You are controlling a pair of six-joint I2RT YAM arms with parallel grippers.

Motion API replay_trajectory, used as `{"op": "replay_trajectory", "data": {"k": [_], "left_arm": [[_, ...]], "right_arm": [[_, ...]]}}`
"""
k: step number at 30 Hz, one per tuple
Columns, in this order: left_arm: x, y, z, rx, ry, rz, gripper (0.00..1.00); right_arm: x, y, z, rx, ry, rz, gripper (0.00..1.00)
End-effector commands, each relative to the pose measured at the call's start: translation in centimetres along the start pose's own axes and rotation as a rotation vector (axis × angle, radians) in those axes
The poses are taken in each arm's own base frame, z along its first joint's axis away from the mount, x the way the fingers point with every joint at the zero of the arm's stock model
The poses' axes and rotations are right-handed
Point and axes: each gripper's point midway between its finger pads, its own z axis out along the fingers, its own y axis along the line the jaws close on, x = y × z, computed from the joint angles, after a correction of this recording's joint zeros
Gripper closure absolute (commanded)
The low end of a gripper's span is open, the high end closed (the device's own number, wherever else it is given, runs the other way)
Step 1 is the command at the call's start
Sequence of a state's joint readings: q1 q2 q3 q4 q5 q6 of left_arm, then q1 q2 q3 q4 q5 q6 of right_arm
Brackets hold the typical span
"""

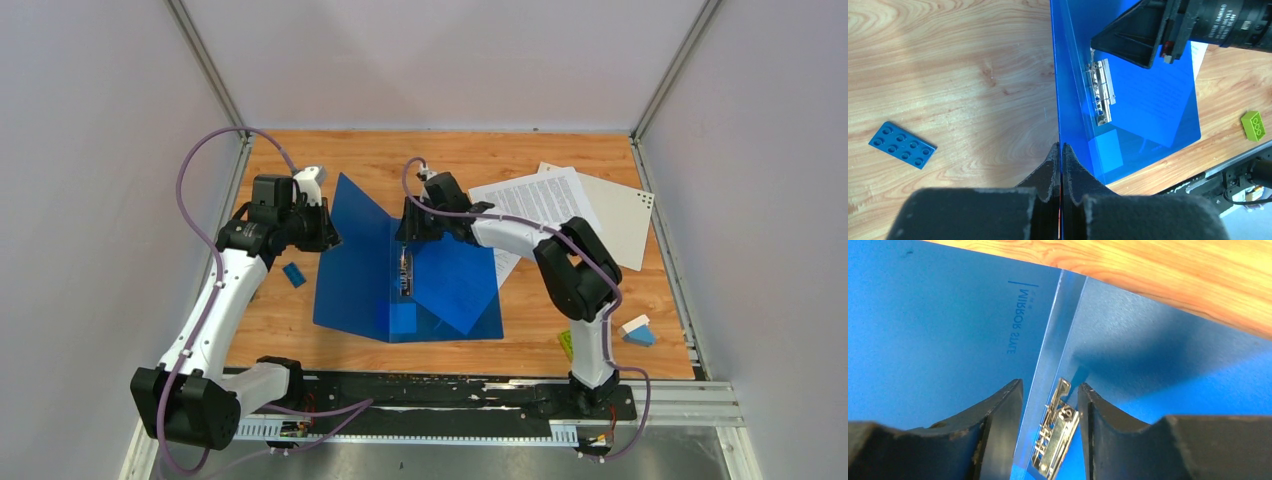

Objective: Put the files into the folder

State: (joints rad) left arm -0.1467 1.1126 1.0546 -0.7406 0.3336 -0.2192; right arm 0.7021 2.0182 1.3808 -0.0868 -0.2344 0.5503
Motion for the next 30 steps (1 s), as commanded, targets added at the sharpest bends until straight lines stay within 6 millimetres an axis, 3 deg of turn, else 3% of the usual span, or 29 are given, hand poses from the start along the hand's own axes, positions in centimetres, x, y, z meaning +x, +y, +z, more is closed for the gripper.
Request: {"op": "replay_trajectory", "data": {"k": [1,6,9,12,15,17,30], "left_arm": [[-1.7,-0.2,-1.1,-0.005,-0.075,0.043,1.00],[-1.8,0.3,-0.9,-0.029,-0.075,0.037,1.00],[-1.8,0.6,-0.9,-0.043,-0.075,0.039,1.00],[-1.8,0.6,-0.9,-0.048,-0.077,0.035,1.00],[-1.9,0.6,-1.0,-0.048,-0.080,0.031,1.00],[-1.8,0.7,-0.9,-0.050,-0.081,0.029,1.00],[-1.4,0.7,-0.6,-0.047,-0.072,0.018,1.00]], "right_arm": [[-3.9,1.6,-4.5,0.002,-0.094,-0.021,0.49],[-5.1,-1.5,-9.1,0.087,-0.201,0.092,0.14],[-5.7,-4.9,-11.9,0.182,-0.284,0.177,0.09],[-5.6,-9.8,-14.8,0.313,-0.373,0.285,0.05],[-4.9,-14.2,-17.3,0.426,-0.450,0.417,0.04],[-4.1,-16.1,-18.2,0.440,-0.473,0.500,0.04],[-0.9,-22.5,-20.7,0.485,-0.690,0.726,0.10]]}}
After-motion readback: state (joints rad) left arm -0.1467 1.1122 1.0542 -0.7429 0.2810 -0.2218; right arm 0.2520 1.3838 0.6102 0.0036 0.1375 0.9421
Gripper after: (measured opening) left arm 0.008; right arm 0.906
